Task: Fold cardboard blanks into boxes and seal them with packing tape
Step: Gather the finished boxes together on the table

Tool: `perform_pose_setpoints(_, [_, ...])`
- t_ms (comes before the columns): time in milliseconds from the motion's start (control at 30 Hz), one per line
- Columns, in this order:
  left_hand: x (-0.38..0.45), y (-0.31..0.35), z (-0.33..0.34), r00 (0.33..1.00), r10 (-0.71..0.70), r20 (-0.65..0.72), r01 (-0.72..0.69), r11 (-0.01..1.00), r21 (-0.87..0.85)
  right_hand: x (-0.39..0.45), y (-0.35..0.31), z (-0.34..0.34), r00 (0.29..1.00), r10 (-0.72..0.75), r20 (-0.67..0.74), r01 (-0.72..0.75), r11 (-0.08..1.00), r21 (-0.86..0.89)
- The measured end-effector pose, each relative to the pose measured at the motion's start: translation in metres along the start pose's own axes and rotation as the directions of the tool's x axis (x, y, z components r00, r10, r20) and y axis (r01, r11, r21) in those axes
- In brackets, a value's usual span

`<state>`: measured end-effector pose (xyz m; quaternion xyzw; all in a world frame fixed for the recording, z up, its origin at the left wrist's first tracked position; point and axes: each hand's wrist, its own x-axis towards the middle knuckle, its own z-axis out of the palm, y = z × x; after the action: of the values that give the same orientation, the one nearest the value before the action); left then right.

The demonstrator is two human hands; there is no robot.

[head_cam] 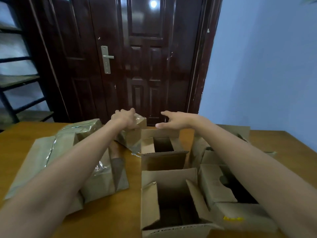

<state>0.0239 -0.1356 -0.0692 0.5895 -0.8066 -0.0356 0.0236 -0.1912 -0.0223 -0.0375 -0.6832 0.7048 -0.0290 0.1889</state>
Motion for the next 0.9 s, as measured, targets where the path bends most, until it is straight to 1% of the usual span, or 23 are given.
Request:
perform_pose_setpoints(67, [-0.003, -0.006, -0.015, 1.000, -0.018, 0.003, 0.018, 0.999, -0.045, 0.000, 0.000, 0.000, 0.999, -0.004, -0.037, 0.006, 0.998, 0.055])
perform_pose_setpoints(167, [-0.015, -0.024, -0.047, 0.998, -0.061, -0.019, 0.058, 0.985, -0.163, -0.001, -0.006, -0.005, 0.994, 0.008, -0.106, 0.004, 0.994, 0.111])
perform_pose_setpoints(233, [-0.028, -0.038, -0.065, 0.997, -0.073, -0.020, 0.066, 0.966, -0.251, -0.007, -0.016, -0.012, 0.988, -0.008, -0.155, 0.032, 0.988, 0.151])
perform_pose_setpoints(300, [-0.046, -0.053, -0.077, 0.999, -0.042, -0.015, 0.033, 0.919, -0.394, -0.016, -0.029, -0.015, 0.979, -0.050, -0.196, 0.093, 0.971, 0.219])
perform_pose_setpoints(333, [-0.054, -0.060, -0.080, 1.000, -0.025, -0.015, 0.015, 0.877, -0.481, -0.019, -0.035, -0.016, 0.973, -0.069, -0.219, 0.127, 0.957, 0.262])
perform_pose_setpoints(367, [-0.063, -0.068, -0.081, 1.000, -0.012, -0.021, -0.002, 0.815, -0.579, -0.022, -0.041, -0.016, 0.970, -0.086, -0.229, 0.155, 0.942, 0.299])
perform_pose_setpoints(400, [-0.072, -0.074, -0.082, 1.000, -0.014, -0.025, -0.007, 0.728, -0.686, -0.024, -0.047, -0.016, 0.968, -0.103, -0.230, 0.176, 0.928, 0.327])
perform_pose_setpoints(467, [-0.087, -0.087, -0.080, 1.000, -0.004, -0.018, -0.014, 0.496, -0.868, -0.025, -0.060, -0.014, 0.964, -0.127, -0.235, 0.210, 0.902, 0.377])
perform_pose_setpoints(500, [-0.095, -0.090, -0.079, 1.000, 0.018, -0.008, -0.014, 0.384, -0.923, -0.025, -0.066, -0.012, 0.956, -0.134, -0.260, 0.234, 0.884, 0.405])
perform_pose_setpoints(533, [-0.099, -0.093, -0.078, 0.999, 0.043, 0.001, -0.011, 0.298, -0.954, -0.025, -0.072, -0.011, 0.940, -0.149, -0.308, 0.276, 0.862, 0.425])
perform_pose_setpoints(567, [-0.101, -0.096, -0.076, 0.998, 0.065, 0.007, -0.009, 0.241, -0.971, -0.025, -0.077, -0.010, 0.915, -0.174, -0.364, 0.331, 0.840, 0.429])
perform_pose_setpoints(600, [-0.103, -0.099, -0.073, 0.997, 0.082, 0.016, -0.002, 0.215, -0.977, -0.027, -0.081, -0.009, 0.885, -0.206, -0.418, 0.388, 0.822, 0.416])
perform_pose_setpoints(633, [-0.104, -0.102, -0.070, 0.995, 0.094, 0.033, 0.009, 0.243, -0.970, -0.027, -0.084, -0.008, 0.855, -0.239, -0.459, 0.436, 0.812, 0.389])
perform_pose_setpoints(667, [-0.102, -0.106, -0.066, 0.994, 0.089, 0.058, 0.025, 0.339, -0.941, -0.027, -0.088, -0.008, 0.834, -0.265, -0.484, 0.463, 0.814, 0.350])
perform_pose_setpoints(700, [-0.103, -0.110, -0.062, 0.993, 0.076, 0.087, 0.039, 0.493, -0.869, -0.028, -0.093, -0.008, 0.824, -0.285, -0.490, 0.465, 0.834, 0.297])
perform_pose_setpoints(733, [-0.103, -0.112, -0.059, 0.993, 0.062, 0.099, 0.039, 0.625, -0.780, -0.028, -0.097, -0.007, 0.820, -0.303, -0.486, 0.451, 0.865, 0.220])
perform_pose_setpoints(767, [-0.101, -0.114, -0.056, 0.994, 0.057, 0.090, 0.027, 0.683, -0.730, -0.027, -0.100, -0.006, 0.814, -0.320, -0.485, 0.427, 0.895, 0.127])
perform_pose_setpoints(833, [-0.096, -0.112, -0.052, 0.996, 0.078, 0.049, -0.015, 0.670, -0.742, -0.024, -0.104, -0.003, 0.793, -0.355, -0.496, 0.389, 0.921, -0.037])
perform_pose_setpoints(867, [-0.094, -0.108, -0.052, 0.995, 0.098, 0.019, -0.052, 0.667, -0.743, -0.023, -0.106, -0.001, 0.781, -0.369, -0.505, 0.380, 0.921, -0.086])
perform_pose_setpoints(900, [-0.093, -0.105, -0.053, 0.994, 0.110, -0.008, -0.082, 0.687, -0.722, -0.023, -0.108, 0.001, 0.772, -0.383, -0.507, 0.373, 0.919, -0.126])
